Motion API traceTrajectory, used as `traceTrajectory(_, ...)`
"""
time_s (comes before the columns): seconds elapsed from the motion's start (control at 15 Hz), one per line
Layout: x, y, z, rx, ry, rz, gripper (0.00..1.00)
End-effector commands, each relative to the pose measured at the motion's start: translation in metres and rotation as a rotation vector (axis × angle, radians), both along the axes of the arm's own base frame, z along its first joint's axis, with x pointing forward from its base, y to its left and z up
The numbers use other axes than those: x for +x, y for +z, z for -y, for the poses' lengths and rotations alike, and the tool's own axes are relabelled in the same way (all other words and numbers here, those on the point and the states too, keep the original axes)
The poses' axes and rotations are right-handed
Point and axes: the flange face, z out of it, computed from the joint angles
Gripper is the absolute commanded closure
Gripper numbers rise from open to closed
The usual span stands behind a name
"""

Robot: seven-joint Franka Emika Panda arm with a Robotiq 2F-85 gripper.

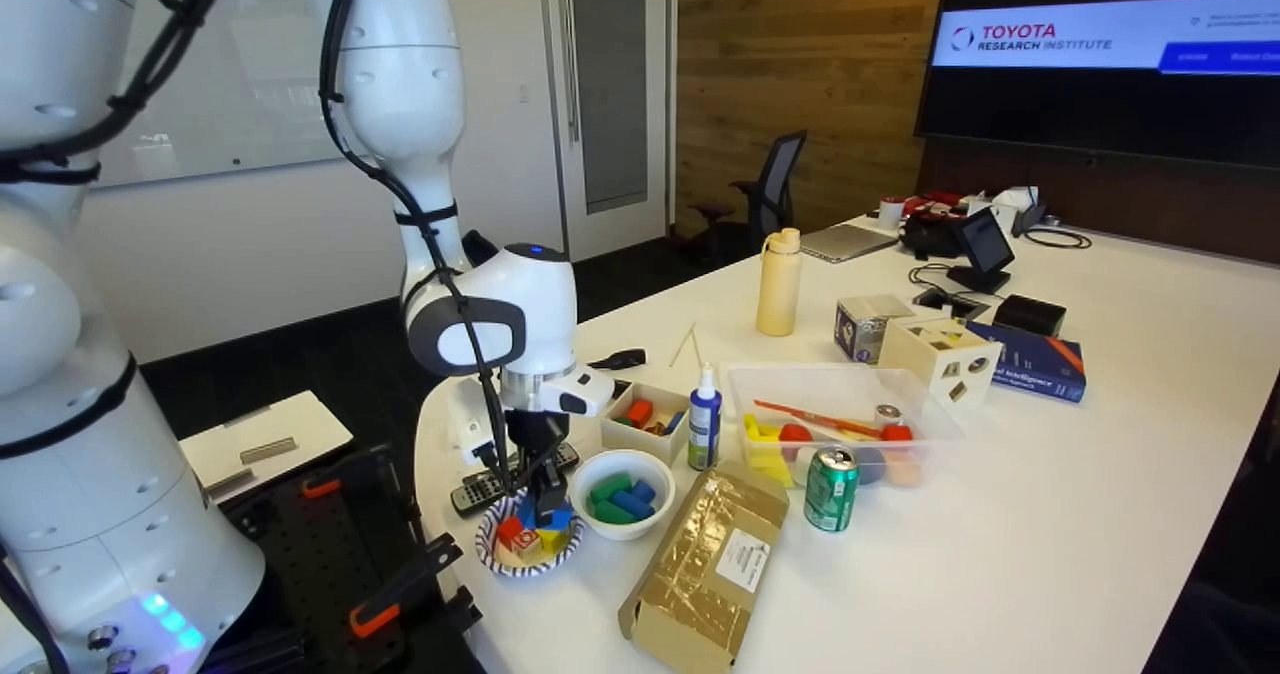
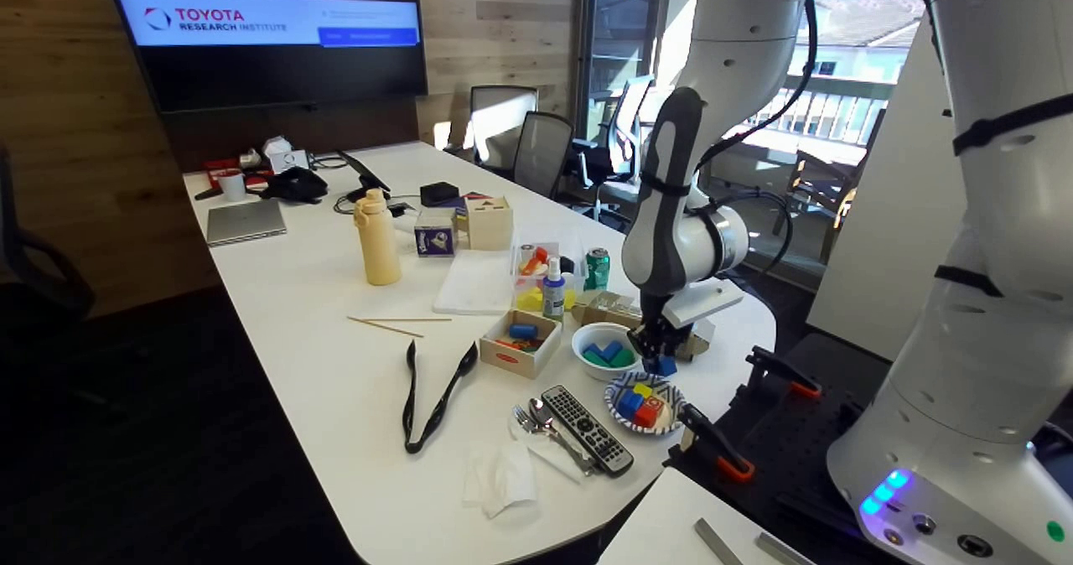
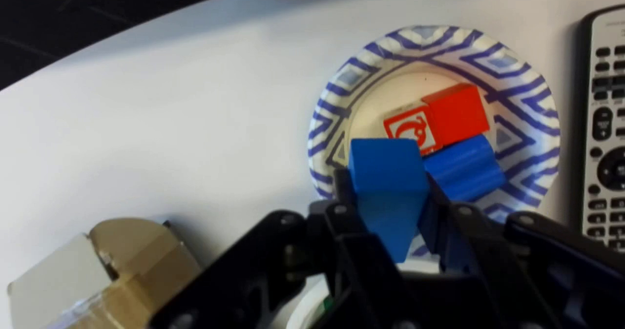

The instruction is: Remove one blue block from the black and white bowl and place it in the white bowl

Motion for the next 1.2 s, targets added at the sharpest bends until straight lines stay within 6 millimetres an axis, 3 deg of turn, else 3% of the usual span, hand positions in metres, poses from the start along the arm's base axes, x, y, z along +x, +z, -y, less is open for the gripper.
traceTrajectory(0.0, 0.026, 0.021, -0.002, -0.027, -0.032, 0.070, 0.91)
traceTrajectory(0.47, 0.064, 0.010, -0.005, -0.034, -0.076, 0.142, 0.91)
traceTrajectory(1.13, 0.096, -0.033, 0.003, -0.080, -0.092, 0.181, 0.91)
